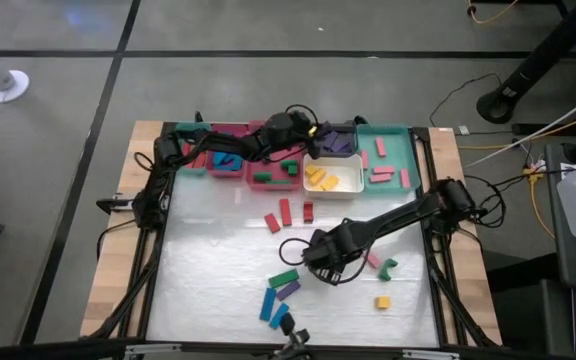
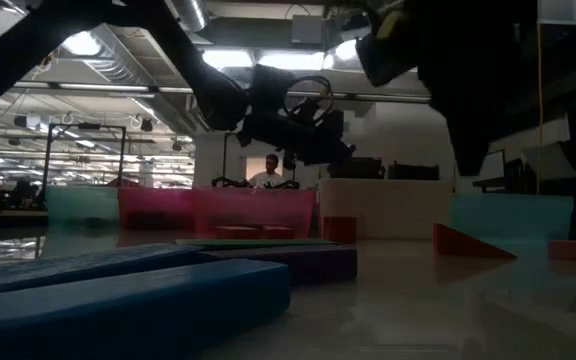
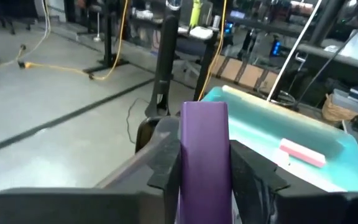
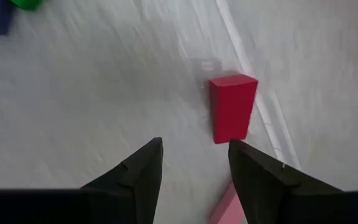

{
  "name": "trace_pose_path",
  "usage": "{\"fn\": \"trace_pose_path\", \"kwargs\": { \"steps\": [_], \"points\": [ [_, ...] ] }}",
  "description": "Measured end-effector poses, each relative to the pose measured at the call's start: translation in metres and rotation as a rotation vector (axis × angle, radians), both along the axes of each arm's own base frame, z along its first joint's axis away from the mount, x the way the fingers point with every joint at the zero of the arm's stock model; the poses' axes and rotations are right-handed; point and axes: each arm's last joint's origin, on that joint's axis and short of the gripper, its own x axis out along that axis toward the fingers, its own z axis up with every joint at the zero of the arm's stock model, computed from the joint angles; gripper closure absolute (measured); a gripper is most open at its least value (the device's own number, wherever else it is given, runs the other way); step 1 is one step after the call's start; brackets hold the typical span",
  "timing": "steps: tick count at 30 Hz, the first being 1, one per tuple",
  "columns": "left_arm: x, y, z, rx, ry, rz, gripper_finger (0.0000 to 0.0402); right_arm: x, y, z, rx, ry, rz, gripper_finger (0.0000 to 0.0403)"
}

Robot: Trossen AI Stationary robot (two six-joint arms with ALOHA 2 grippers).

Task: Sort blocks
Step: Put the violet block into the black bin, then put the red block into the left green bin

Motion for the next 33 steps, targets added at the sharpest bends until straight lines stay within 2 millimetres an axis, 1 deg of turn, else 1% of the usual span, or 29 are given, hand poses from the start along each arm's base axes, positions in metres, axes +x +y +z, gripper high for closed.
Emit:
{"fn": "trace_pose_path", "kwargs": {
  "steps": [5,9,13,17,19,23,26,30,33],
  "points": [
    [0.001,0.001,-0.002,-0.025,0.019,0.011,0.025,0.001,-0.001,-0.017,-0.035,0.047,0.016,0.0219],
    [0.001,0.001,-0.003,-0.059,0.014,0.015,0.0224,-0.005,-0.004,-0.033,-0.047,0.083,0.028,0.0219],
    [0.002,-0.003,-0.004,-0.071,0.01,0.011,0.0215,-0.01,-0.008,-0.044,-0.054,0.107,0.018,0.0219],
    [0.005,-0.009,-0.002,-0.107,-0.014,0.002,0.0216,-0.009,-0.012,-0.056,-0.035,0.065,0.012,0.0219],
    [0.005,-0.012,0.003,-0.134,-0.029,-0.028,0.0217,-0.009,-0.014,-0.061,-0.032,0.052,0.021,0.0219],
    [0.004,-0.021,0.019,-0.153,-0.022,-0.15,0.0217,-0.011,-0.017,-0.067,-0.02,0.041,0.015,0.0219],
    [-0.003,-0.027,0.035,-0.172,0.026,-0.24,0.0217,-0.013,-0.02,-0.07,-0.025,0.05,0.02,0.0232],
    [-0.021,-0.038,0.07,-0.21,0.084,-0.326,0.0217,-0.011,-0.02,-0.071,-0.054,0.026,0.041,0.028],
    [-0.042,-0.048,0.094,-0.274,0.161,-0.343,0.0217,-0.006,-0.02,-0.071,-0.061,-0.033,0.039,0.0327]
  ]
}}
